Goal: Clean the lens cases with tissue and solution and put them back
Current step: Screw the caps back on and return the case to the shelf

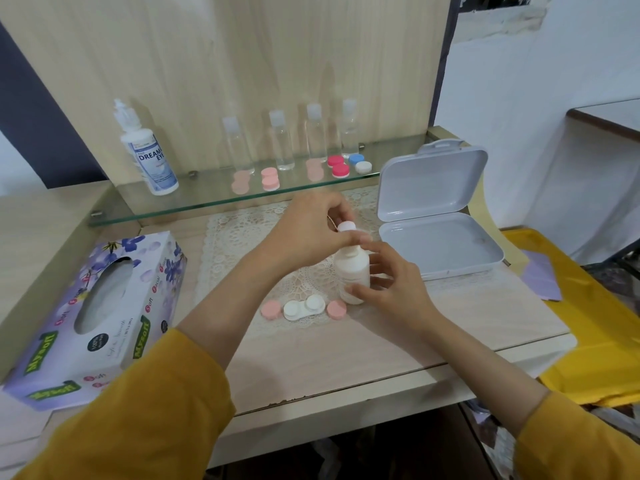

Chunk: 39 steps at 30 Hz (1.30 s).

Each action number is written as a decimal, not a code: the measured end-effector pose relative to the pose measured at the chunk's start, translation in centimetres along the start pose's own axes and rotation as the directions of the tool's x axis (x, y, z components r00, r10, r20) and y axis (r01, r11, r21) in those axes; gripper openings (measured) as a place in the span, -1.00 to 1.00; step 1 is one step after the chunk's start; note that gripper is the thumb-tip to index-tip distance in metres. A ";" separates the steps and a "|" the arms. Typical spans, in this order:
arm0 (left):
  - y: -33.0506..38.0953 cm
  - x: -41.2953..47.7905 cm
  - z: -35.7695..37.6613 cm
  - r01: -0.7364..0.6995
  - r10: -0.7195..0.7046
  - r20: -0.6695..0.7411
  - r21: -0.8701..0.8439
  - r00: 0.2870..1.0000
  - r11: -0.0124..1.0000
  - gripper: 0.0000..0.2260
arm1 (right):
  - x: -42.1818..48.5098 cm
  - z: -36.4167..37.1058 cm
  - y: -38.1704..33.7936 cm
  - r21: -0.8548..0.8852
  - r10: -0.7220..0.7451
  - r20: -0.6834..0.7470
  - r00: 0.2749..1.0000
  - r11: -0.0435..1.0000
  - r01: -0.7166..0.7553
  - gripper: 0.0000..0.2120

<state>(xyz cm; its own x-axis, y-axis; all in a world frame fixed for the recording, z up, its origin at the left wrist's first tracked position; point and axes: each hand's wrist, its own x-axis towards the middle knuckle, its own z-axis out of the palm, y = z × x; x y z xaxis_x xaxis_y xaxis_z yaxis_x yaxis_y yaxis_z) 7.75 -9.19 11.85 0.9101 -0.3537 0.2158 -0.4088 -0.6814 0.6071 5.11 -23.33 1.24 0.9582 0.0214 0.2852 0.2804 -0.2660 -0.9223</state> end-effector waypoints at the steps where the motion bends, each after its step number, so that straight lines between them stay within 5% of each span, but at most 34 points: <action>1: 0.0 0.0 0.0 -0.013 0.014 0.010 -0.006 1.000 1.000 -0.84 | 0.0 0.0 0.0 -0.001 -0.001 0.000 1.000 1.000 0.001 -0.45; 5: 0.1 -0.1 -0.5 -0.032 0.041 0.166 -0.055 0.985 0.998 -0.64 | 0.0 -0.1 0.0 0.011 0.007 0.008 1.000 1.000 -0.007 -0.49; 10: -0.2 -0.3 0.3 -0.032 0.032 -0.086 0.008 0.996 0.999 -0.75 | 0.0 -0.1 0.1 0.000 0.003 0.007 1.000 1.000 -0.003 -0.50; 16: -0.4 -0.5 -0.1 -0.044 0.055 0.062 -0.170 0.997 0.985 -0.75 | 0.1 -0.4 -0.3 -0.025 -0.012 0.017 1.000 1.000 0.012 -0.50; 20: -2.4 -1.3 -0.2 0.027 -0.036 -0.034 -0.248 0.999 0.969 -0.79 | 0.5 -0.5 -0.7 -0.058 -0.028 -0.001 1.000 0.998 0.028 -0.55; 28: -13.1 -6.0 1.3 0.360 -0.337 -0.199 0.091 0.920 0.929 -0.74 | 4.3 -1.1 -1.4 -0.193 -0.022 -0.165 0.986 0.981 -0.010 -0.58; 39: -16.2 -8.3 2.5 0.323 -0.253 -0.294 0.221 0.922 0.920 -0.69 | 7.0 0.2 -0.8 -0.302 0.035 -0.220 0.975 0.948 -0.102 -0.54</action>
<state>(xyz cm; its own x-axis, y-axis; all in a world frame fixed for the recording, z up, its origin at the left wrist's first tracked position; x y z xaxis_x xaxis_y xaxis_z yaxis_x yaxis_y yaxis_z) 6.60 3.21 -1.65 0.9623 0.0342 0.2699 -0.0976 -0.8827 0.4597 11.63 -22.81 3.90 0.9319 -0.2001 0.3027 0.1507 -0.5455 -0.8245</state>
